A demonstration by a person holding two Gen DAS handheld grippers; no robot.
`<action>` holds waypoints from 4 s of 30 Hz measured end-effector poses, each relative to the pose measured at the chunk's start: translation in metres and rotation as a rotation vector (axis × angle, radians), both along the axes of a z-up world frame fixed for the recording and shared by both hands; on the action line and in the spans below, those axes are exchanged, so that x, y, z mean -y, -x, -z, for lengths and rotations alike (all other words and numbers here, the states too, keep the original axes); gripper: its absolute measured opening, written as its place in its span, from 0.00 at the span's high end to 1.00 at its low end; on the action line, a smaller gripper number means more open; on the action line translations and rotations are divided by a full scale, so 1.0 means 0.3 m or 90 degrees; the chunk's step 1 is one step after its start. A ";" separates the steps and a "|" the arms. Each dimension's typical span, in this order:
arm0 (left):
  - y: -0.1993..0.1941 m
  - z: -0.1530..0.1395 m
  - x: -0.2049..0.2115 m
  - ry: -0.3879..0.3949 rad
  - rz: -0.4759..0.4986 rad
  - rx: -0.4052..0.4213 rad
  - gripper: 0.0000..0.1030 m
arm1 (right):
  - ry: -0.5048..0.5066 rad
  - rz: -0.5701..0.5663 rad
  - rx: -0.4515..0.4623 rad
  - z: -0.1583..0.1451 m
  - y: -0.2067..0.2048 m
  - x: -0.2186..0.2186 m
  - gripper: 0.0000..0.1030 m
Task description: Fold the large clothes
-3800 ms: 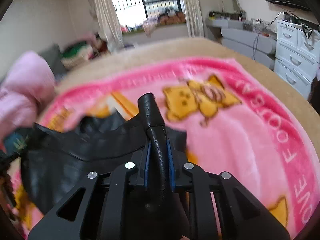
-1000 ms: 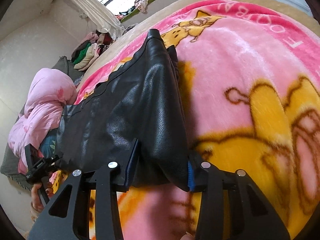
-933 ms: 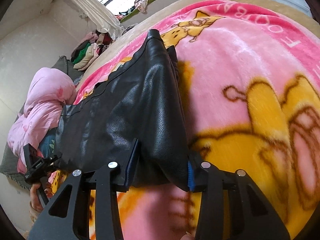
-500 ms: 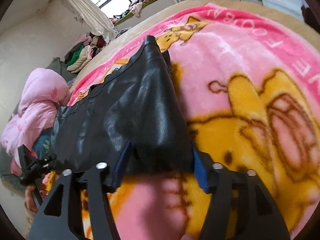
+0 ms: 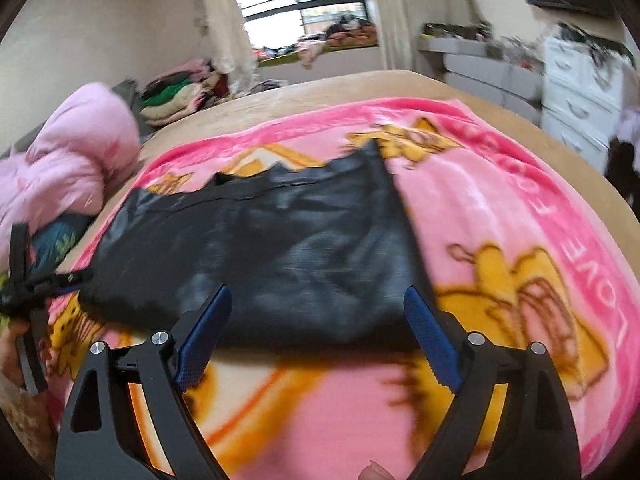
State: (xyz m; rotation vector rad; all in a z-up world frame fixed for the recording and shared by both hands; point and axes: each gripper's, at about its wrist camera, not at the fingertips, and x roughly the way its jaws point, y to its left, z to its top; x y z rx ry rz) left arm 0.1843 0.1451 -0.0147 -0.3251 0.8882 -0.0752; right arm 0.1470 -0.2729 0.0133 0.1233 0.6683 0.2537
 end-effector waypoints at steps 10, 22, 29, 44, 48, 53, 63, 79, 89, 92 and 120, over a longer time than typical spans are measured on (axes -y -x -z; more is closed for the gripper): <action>0.007 -0.020 -0.054 -0.026 -0.027 0.008 0.09 | 0.027 -0.100 0.001 -0.001 -0.017 -0.304 0.16; 0.004 -0.029 -0.101 -0.019 -0.050 0.018 0.09 | 0.079 -0.143 0.000 0.024 -0.056 -0.529 0.60; -0.043 0.017 -0.091 0.016 -0.036 -0.001 0.09 | 0.095 -0.093 -0.073 0.102 -0.150 -0.513 0.60; -0.163 0.129 -0.085 0.087 -0.024 -0.058 0.09 | 0.041 -0.102 -0.128 0.130 -0.224 -0.495 0.61; -0.175 0.130 -0.081 0.093 -0.017 -0.058 0.09 | 0.039 -0.099 -0.111 0.064 -0.316 -0.509 0.63; -0.193 0.132 -0.083 0.094 -0.014 -0.059 0.09 | 0.056 -0.078 -0.113 0.038 -0.486 -0.537 0.68; -0.222 0.129 -0.076 0.088 -0.008 -0.056 0.09 | 0.103 -0.050 -0.194 0.151 -0.742 -0.590 0.73; -0.208 0.073 -0.028 0.079 0.031 -0.021 0.43 | 0.045 -0.126 -0.126 0.094 -0.357 -0.503 0.75; -0.267 0.127 -0.101 0.118 0.010 -0.054 0.18 | 0.023 -0.238 -0.046 0.079 -0.207 -0.594 0.41; -0.275 0.131 -0.111 0.127 0.018 -0.063 0.17 | 0.089 -0.309 -0.009 0.081 -0.119 -0.711 0.24; -0.285 0.122 -0.185 0.148 -0.016 -0.093 0.11 | 0.476 -0.354 0.254 0.217 0.010 -1.088 0.72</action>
